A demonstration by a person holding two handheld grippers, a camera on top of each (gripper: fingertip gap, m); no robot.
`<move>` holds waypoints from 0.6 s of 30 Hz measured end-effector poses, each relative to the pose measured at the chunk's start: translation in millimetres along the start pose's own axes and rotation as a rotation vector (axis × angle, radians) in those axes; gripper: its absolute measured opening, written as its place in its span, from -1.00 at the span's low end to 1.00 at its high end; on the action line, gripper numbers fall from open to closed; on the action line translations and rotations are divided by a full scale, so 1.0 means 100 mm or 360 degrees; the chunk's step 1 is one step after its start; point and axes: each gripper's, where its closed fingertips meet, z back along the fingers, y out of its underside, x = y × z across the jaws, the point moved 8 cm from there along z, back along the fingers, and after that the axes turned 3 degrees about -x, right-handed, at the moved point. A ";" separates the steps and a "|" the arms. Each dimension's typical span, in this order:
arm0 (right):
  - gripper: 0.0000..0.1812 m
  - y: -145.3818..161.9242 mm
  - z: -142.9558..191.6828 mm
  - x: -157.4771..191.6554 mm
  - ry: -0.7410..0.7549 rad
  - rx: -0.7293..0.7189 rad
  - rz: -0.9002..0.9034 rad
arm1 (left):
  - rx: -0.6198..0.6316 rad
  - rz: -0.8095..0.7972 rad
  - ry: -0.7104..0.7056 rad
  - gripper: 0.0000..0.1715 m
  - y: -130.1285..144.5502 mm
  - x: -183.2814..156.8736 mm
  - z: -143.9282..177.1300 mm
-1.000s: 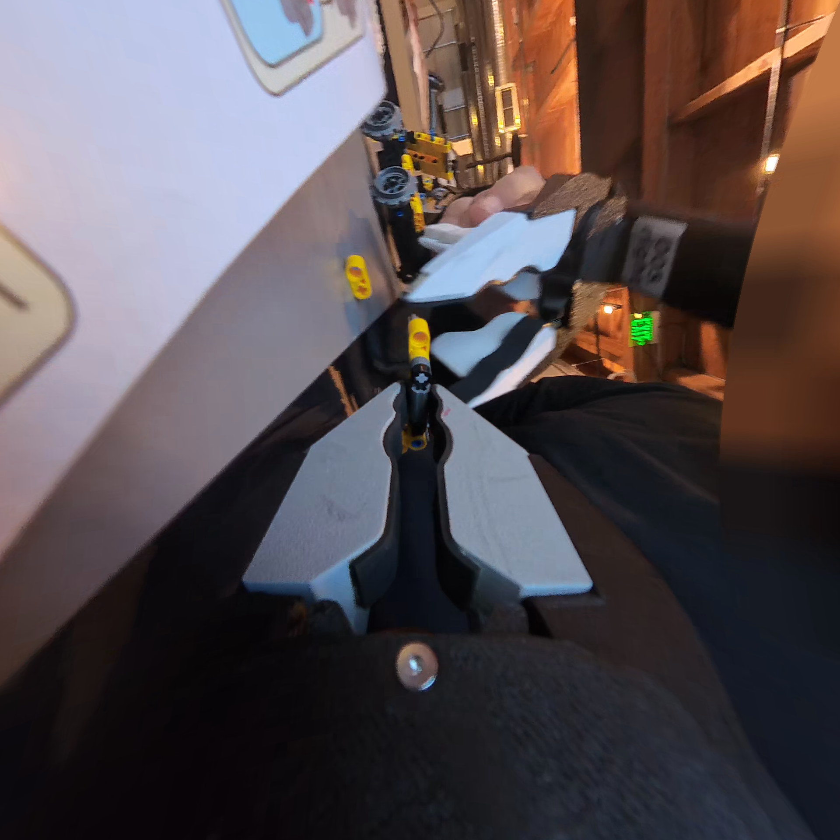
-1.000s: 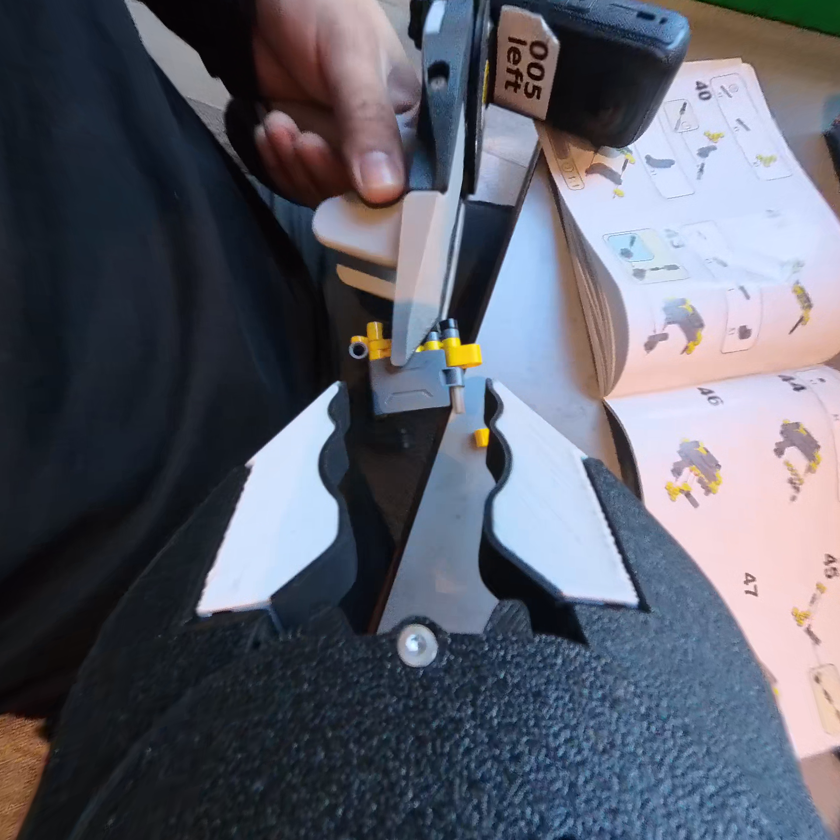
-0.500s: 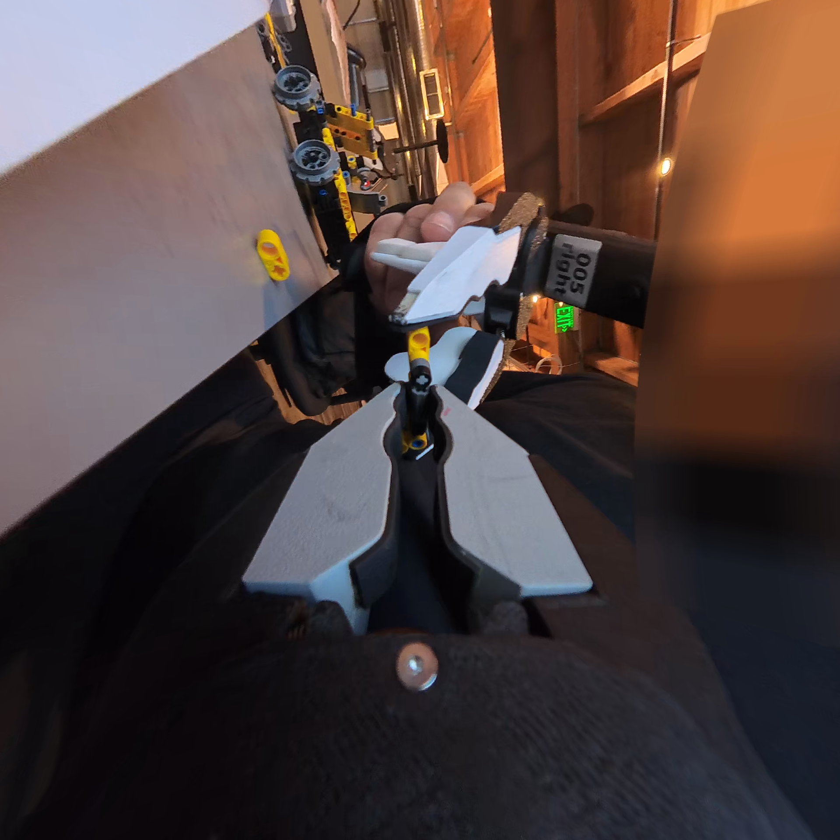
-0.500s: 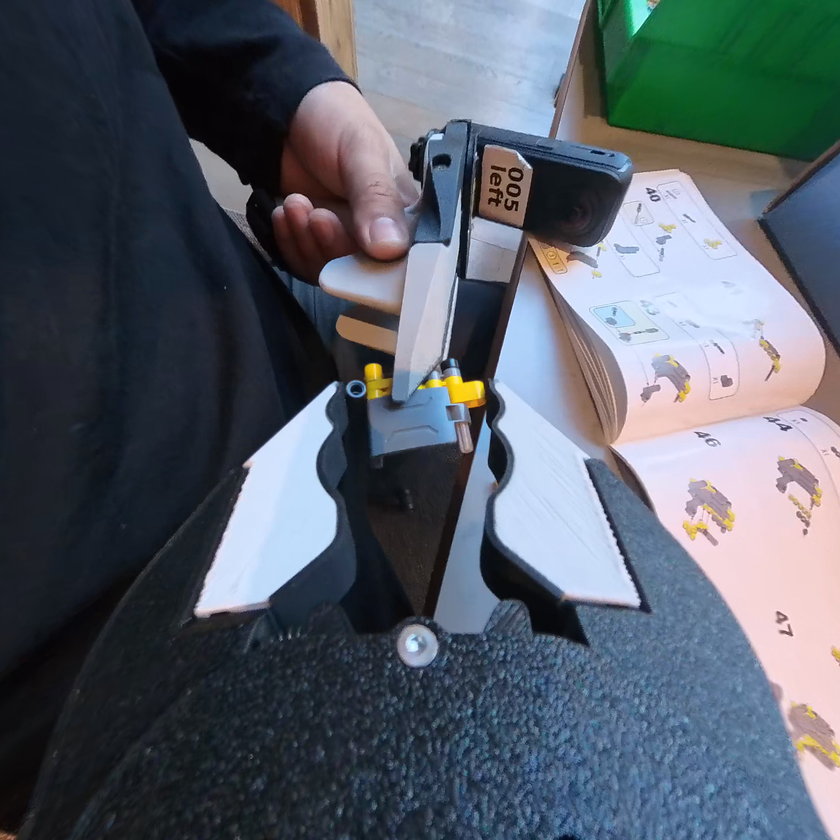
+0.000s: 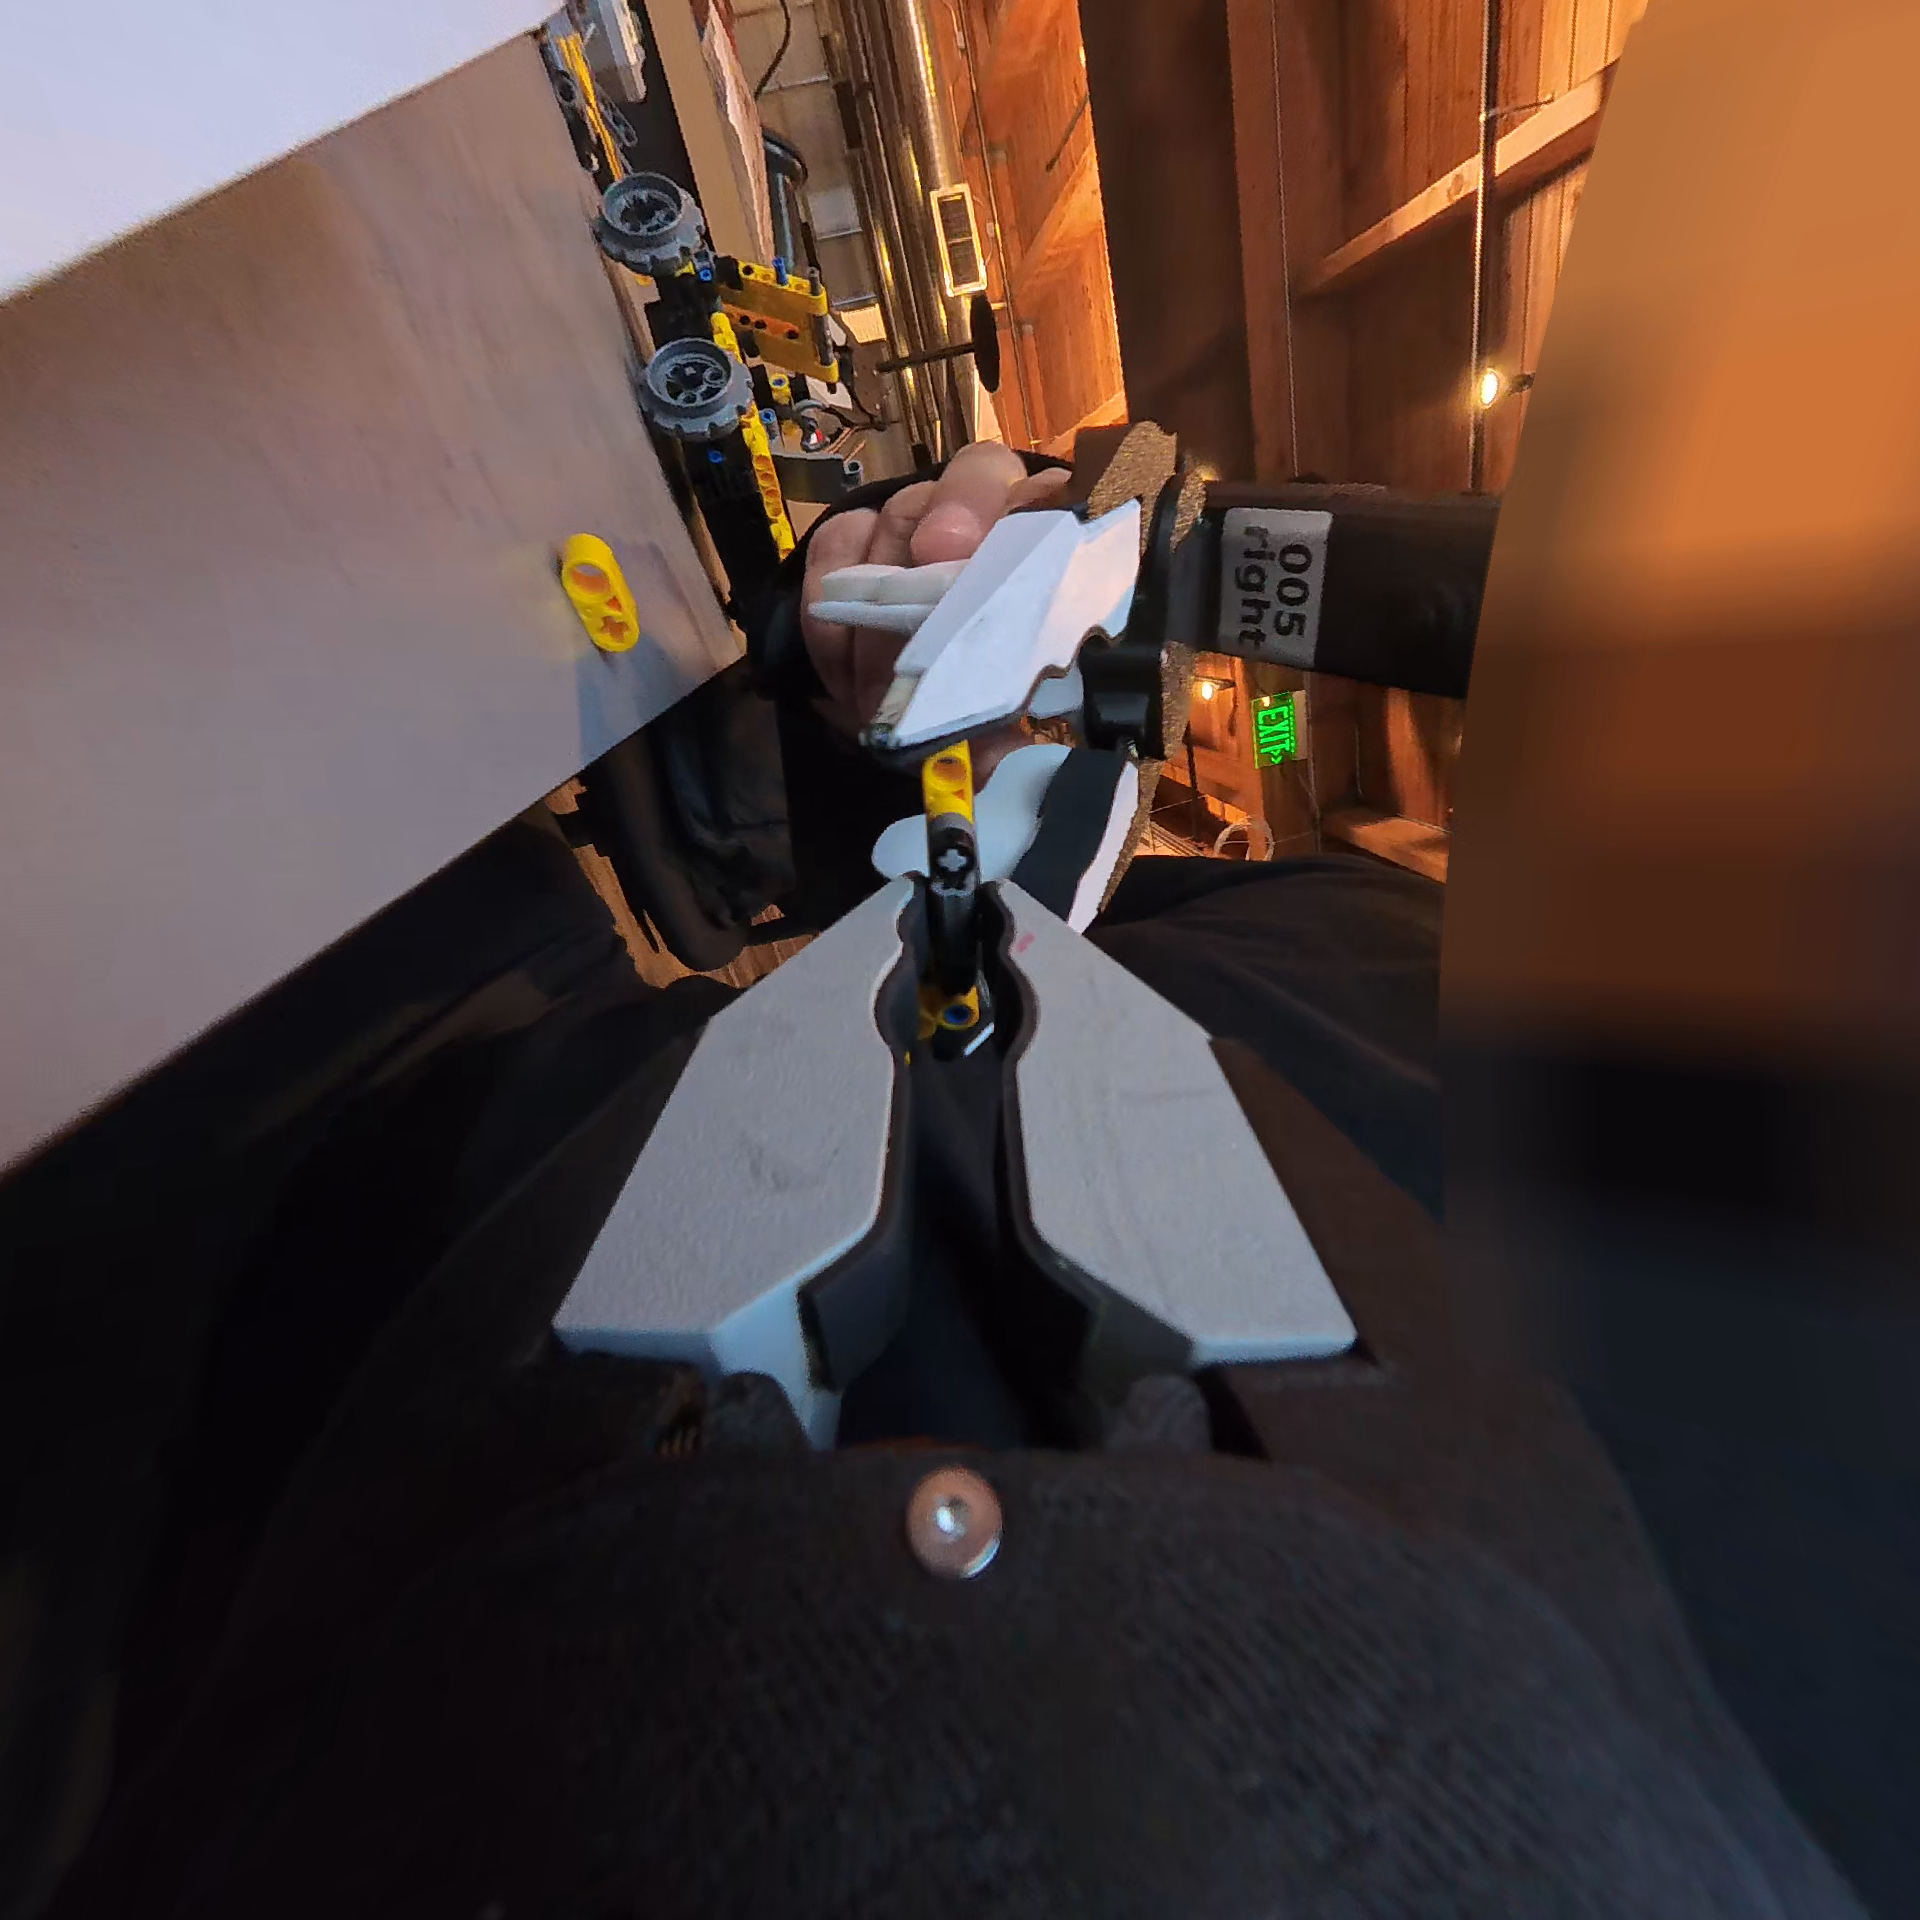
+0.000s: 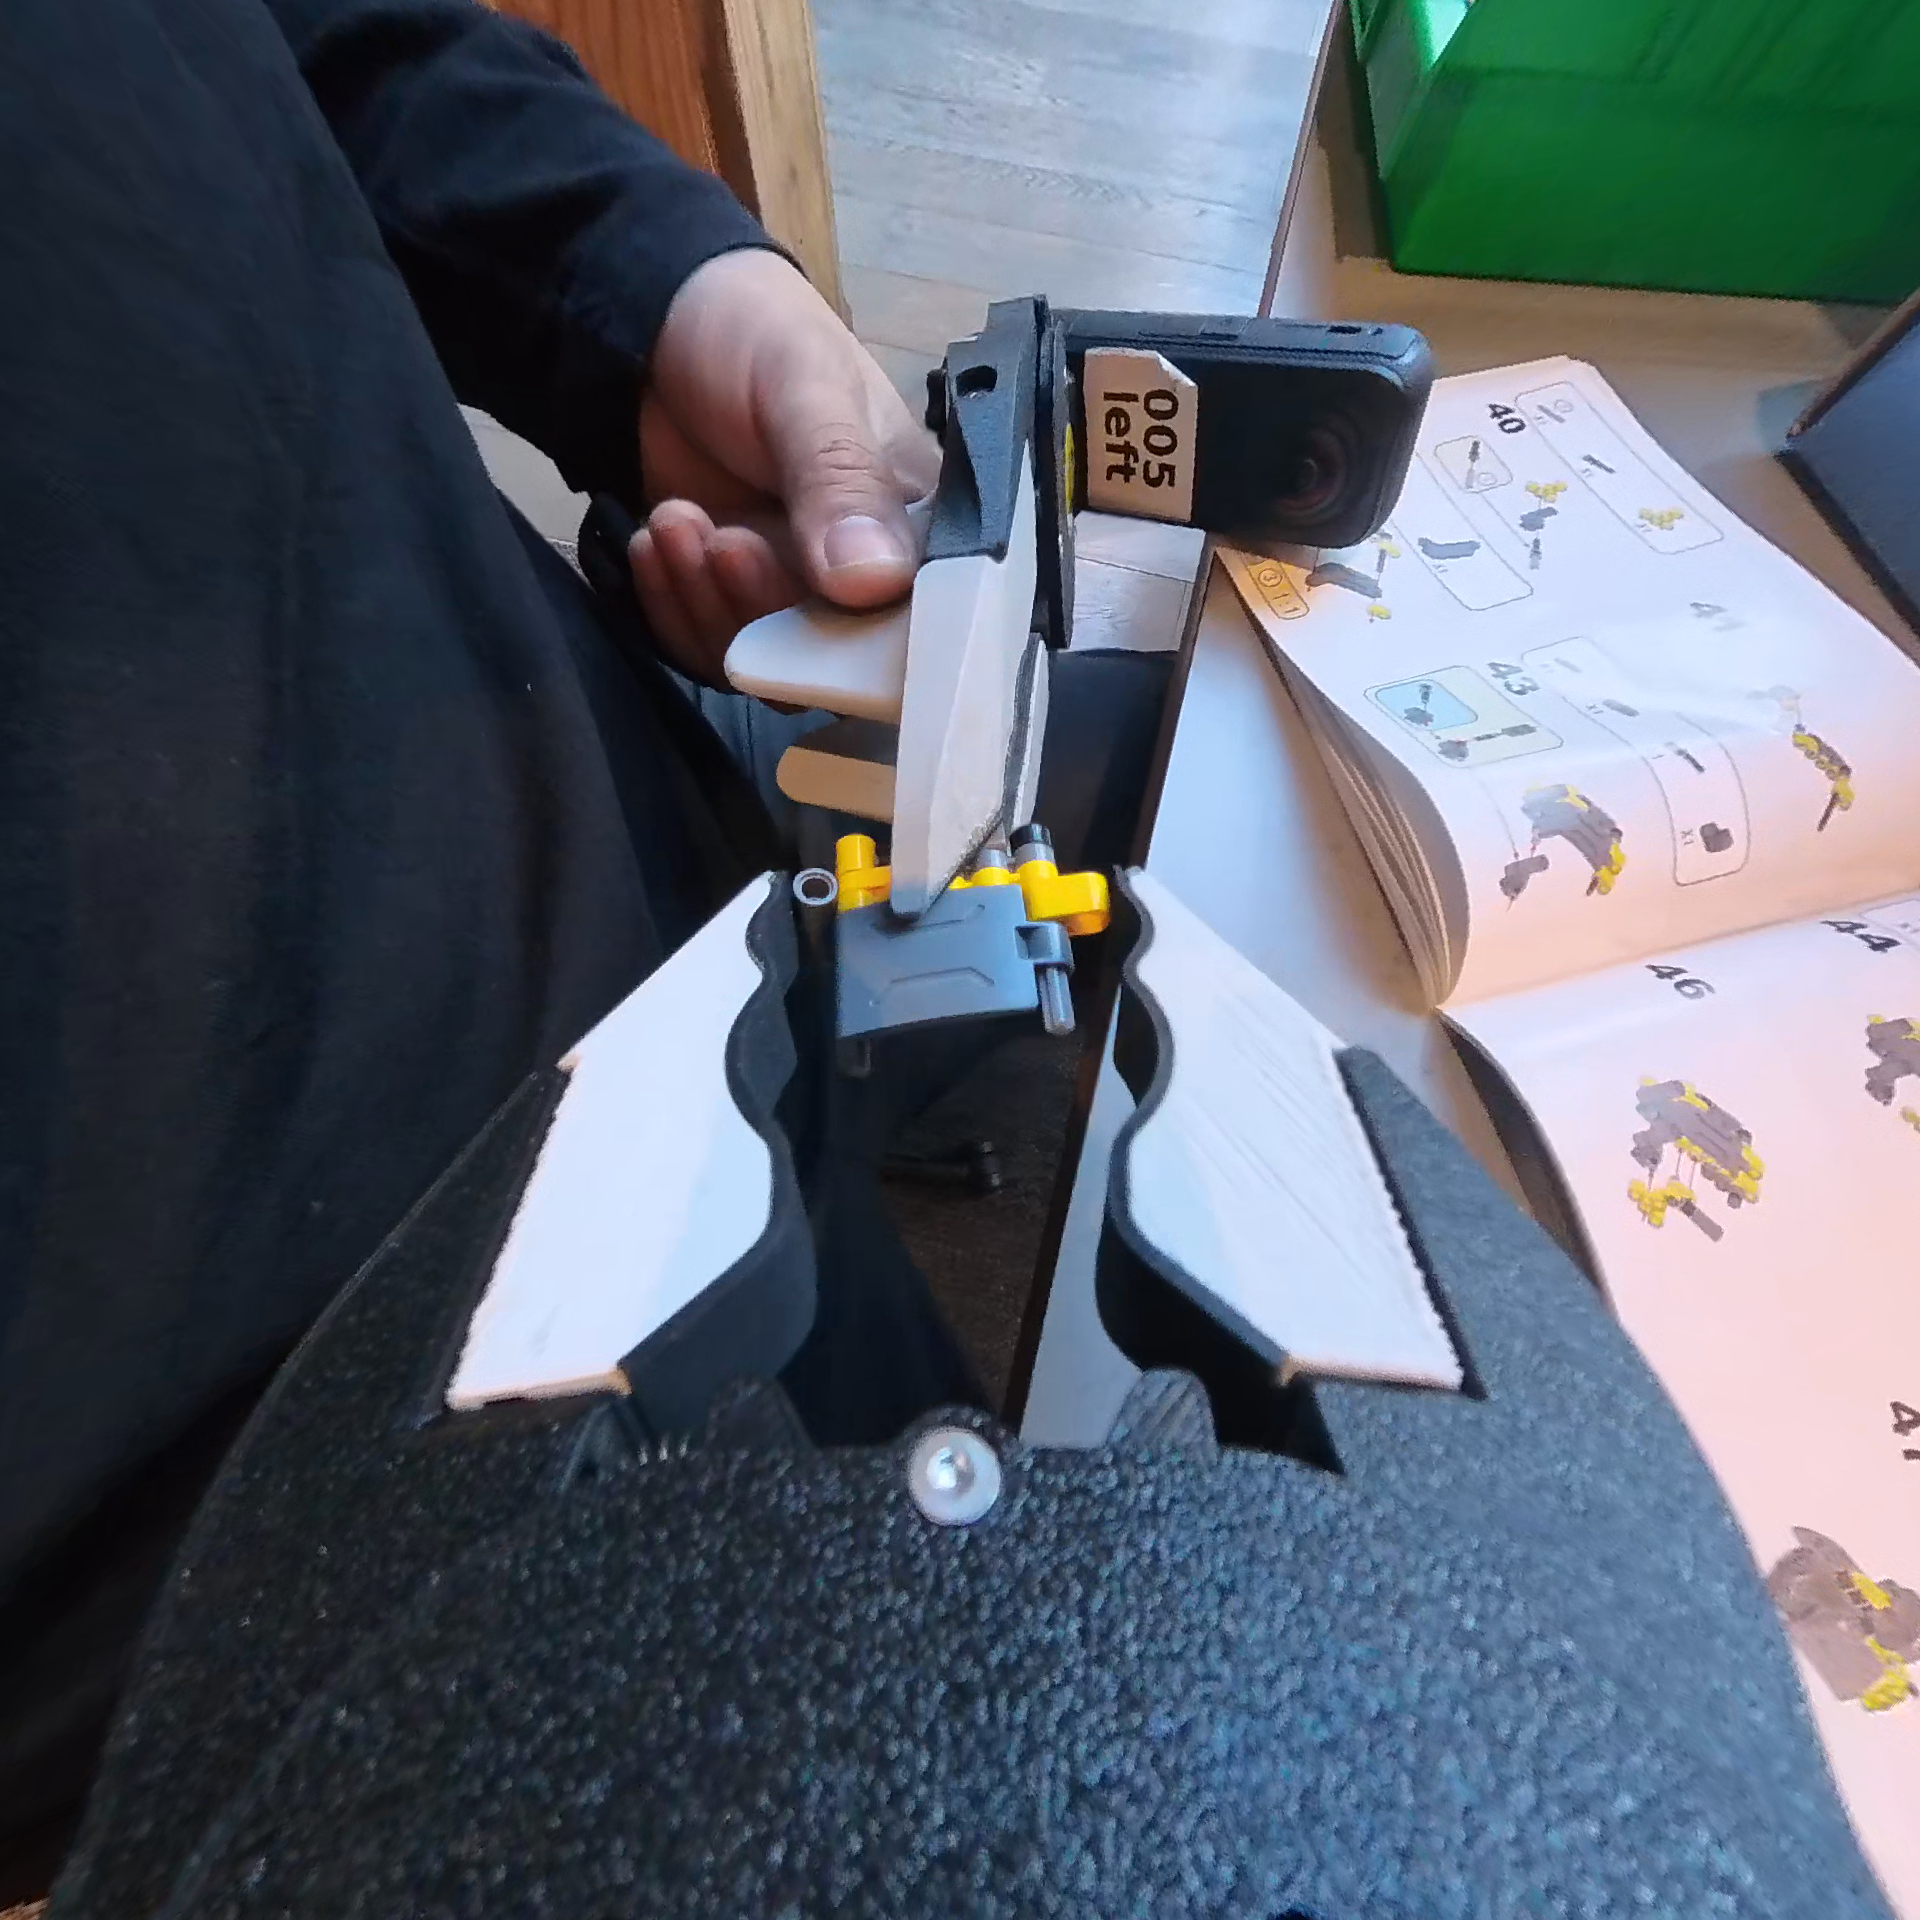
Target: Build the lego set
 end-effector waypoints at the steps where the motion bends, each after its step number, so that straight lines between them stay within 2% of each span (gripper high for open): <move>1: -0.34 0.01 0.00 0.00 0.0000 0.0003 -0.0001 | 0.0002 -0.0002 -0.0010 -0.91 0.00 0.01 0.00; 6: -0.34 0.03 0.01 -0.01 -0.0012 -0.0003 -0.0045 | 0.0075 -0.0001 -0.0099 -0.60 0.07 0.05 0.02; 9: -0.34 0.05 0.00 -0.03 -0.0048 -0.0023 -0.0102 | 0.0051 -0.0035 -0.0095 -0.68 0.10 0.06 0.04; 14: -0.34 0.09 -0.01 -0.03 -0.0065 0.0026 -0.0116 | 0.0017 -0.0085 -0.0059 -0.41 0.14 0.02 0.12; 18: -0.34 0.10 0.01 -0.06 -0.0058 0.0065 -0.0138 | -0.0037 -0.0414 -0.0219 -0.37 0.16 -0.05 0.23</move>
